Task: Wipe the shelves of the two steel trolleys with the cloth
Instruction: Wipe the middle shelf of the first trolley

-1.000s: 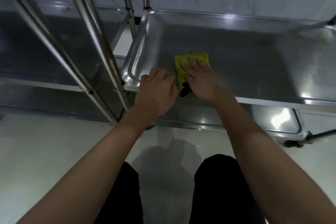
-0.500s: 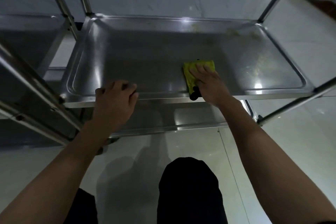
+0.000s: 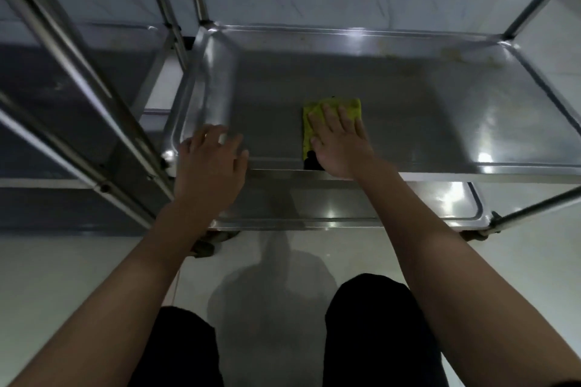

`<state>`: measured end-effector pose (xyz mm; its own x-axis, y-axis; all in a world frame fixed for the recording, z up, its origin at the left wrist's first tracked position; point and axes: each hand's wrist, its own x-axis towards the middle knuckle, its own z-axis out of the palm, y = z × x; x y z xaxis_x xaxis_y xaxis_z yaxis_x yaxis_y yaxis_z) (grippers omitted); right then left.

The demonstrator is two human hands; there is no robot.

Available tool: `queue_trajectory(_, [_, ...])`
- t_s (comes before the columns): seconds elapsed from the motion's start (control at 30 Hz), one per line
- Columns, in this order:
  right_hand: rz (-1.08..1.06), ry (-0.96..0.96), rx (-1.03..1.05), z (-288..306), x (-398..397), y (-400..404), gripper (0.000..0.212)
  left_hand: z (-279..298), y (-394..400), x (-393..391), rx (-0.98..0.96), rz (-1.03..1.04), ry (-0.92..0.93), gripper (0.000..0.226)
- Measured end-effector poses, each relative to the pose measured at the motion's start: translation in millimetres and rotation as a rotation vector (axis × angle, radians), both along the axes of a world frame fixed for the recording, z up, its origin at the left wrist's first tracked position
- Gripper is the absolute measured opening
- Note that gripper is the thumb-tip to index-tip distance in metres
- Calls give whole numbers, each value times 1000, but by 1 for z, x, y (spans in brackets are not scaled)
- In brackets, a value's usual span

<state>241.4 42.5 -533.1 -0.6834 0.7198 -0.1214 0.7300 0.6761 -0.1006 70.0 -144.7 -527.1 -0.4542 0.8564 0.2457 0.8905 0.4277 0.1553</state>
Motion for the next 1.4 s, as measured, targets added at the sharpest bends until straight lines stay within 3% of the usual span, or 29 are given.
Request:
queue_trajectory(0.1, [57, 12, 4, -5, -42, -13, 59, -1, -19, -21, -64, 73, -9, 33])
queue_trajectory(0.33, [268, 37, -22, -9, -141, -35, 59, -17, -35, -29, 6, 33, -6, 39])
queue_trajectory(0.67, [403, 100, -103, -2, -212, -48, 55, -20, -38, -34, 35, 29, -34, 41])
queue_trajectory(0.87, [367, 143, -117, 1, -196, -44, 55, -15, -33, -28, -45, 76, -15, 42])
queue_trajectory(1.07, [262, 136, -68, 0, -125, 1, 54, -1, -9, -23, -126, 154, -26, 38])
queue_trajectory(1.2, [219, 105, -9, -1, -74, 25, 54, 11, 43, -9, -122, 38, -40, 50])
queue_trajectory(1.3, [134, 102, 25, 0, -32, 44, 54, 13, 77, 5, -227, -25, -162, 58])
queue_trajectory(1.4, [62, 65, 26, 0, 13, 68, 54, 4, 85, 14, -314, -16, -84, 60])
